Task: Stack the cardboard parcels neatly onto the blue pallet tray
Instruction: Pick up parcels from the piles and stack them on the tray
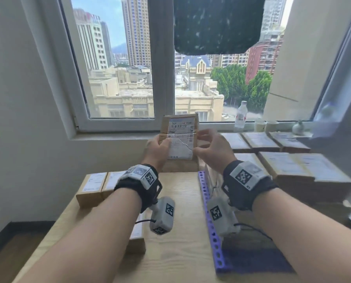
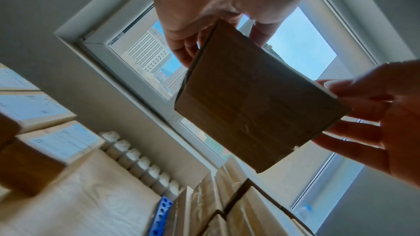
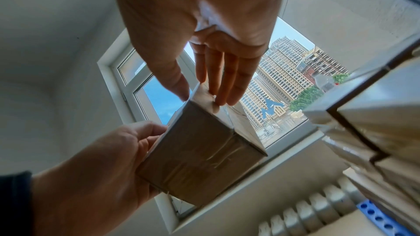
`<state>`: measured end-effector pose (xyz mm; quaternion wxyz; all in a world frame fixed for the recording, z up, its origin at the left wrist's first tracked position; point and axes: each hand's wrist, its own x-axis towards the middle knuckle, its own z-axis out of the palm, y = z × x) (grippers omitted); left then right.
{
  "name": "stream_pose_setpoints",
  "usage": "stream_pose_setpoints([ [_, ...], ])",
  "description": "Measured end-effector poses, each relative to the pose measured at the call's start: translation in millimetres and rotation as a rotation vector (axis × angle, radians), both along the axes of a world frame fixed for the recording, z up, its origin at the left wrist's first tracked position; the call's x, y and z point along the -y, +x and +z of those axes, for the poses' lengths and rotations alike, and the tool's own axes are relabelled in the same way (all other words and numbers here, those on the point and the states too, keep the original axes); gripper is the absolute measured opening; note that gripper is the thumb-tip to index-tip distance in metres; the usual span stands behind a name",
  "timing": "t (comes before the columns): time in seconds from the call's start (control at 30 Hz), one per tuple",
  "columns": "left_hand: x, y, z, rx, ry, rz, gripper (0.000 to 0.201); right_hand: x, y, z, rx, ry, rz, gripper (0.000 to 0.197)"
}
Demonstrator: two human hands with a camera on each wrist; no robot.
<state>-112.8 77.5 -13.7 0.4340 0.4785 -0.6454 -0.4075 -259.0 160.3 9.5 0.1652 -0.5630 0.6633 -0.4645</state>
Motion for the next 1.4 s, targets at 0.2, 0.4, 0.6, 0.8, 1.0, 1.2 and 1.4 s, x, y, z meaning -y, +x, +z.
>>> stream_pose_setpoints([
  [0.2, -1, -78, 12, -0.056, 0.012, -0.042, 0.070, -17, -73, 21, -0.016, -0.031, 0.009, 0.049],
  [0.4, 3, -132, 27, -0.033, -0.013, -0.060, 0.060, -14, -129, 35, -0.030, -0.016, 0.006, 0.053],
  [0.6, 25, -175, 45, -0.008, -0.034, -0.131, 0.048, 25, -180, 58, -0.014, 0.060, -0.058, 0.050],
  [0.8, 68, -221, 39, -0.002, 0.028, -0.218, 0.052, 73, -218, 54, 0.016, 0.193, -0.149, 0.030],
  [1.0, 110, -251, 10, 0.016, 0.130, -0.232, 0.064, 113, -238, 30, 0.042, 0.274, -0.170, 0.035],
  [1.2, 118, -256, 1, 0.038, 0.196, -0.275, 0.047, 123, -244, 15, 0.054, 0.331, -0.212, 0.032],
  [1.4, 121, -258, -2, 0.060, 0.191, -0.267, 0.055, 125, -252, 11, 0.070, 0.352, -0.209, 0.048],
])
